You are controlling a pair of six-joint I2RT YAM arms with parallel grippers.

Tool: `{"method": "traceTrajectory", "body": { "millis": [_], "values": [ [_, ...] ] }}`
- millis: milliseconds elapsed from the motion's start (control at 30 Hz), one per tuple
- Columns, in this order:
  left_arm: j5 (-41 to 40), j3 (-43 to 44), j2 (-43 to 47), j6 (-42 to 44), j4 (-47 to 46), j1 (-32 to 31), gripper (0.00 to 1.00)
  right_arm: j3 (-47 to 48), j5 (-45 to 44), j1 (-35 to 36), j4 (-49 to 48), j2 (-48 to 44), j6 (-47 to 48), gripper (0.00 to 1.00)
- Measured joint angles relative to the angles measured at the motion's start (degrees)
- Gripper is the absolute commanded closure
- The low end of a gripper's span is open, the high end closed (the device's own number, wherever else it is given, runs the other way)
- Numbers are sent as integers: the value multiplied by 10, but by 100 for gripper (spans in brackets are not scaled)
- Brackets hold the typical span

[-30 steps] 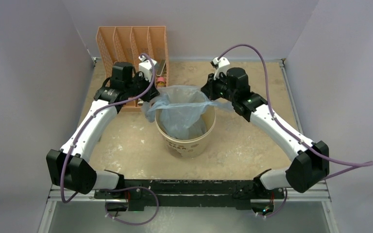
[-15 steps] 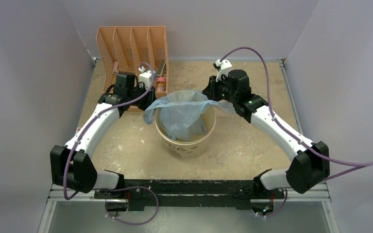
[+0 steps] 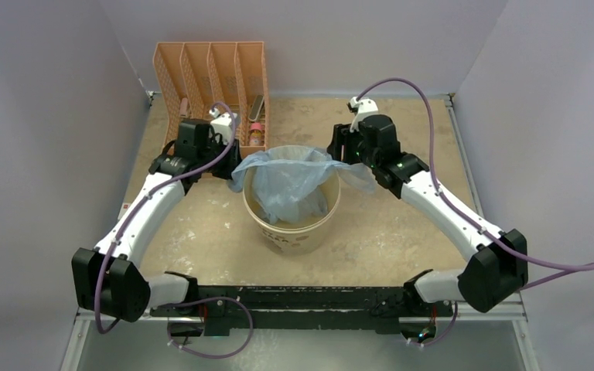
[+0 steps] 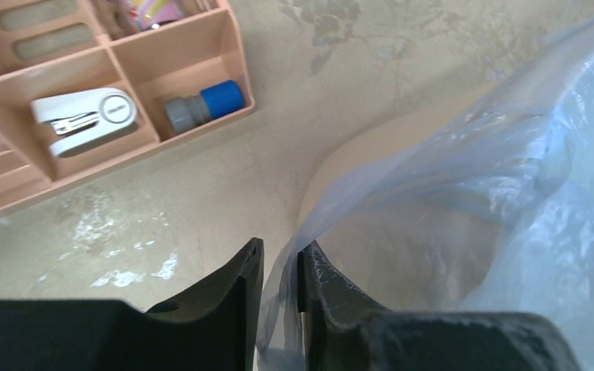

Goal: Put the trash bags into the trash bin

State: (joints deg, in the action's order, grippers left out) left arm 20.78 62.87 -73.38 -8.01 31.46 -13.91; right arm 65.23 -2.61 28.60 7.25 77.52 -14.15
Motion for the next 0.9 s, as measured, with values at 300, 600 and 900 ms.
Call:
{"method": "traceTrajectory", "body": {
  "millis": [300, 600, 900],
  "values": [
    [-78, -3, 42, -30, 0, 0, 74, 7, -24, 0, 24, -48, -4, 25],
    [-132, -25, 80, -62, 9, 7, 61, 34, -24, 0, 40, -89, -3, 22],
    [-159, -25, 92, -106, 14, 17, 41, 41, 41, -1, 15, -161, 35, 26]
  ]
}}
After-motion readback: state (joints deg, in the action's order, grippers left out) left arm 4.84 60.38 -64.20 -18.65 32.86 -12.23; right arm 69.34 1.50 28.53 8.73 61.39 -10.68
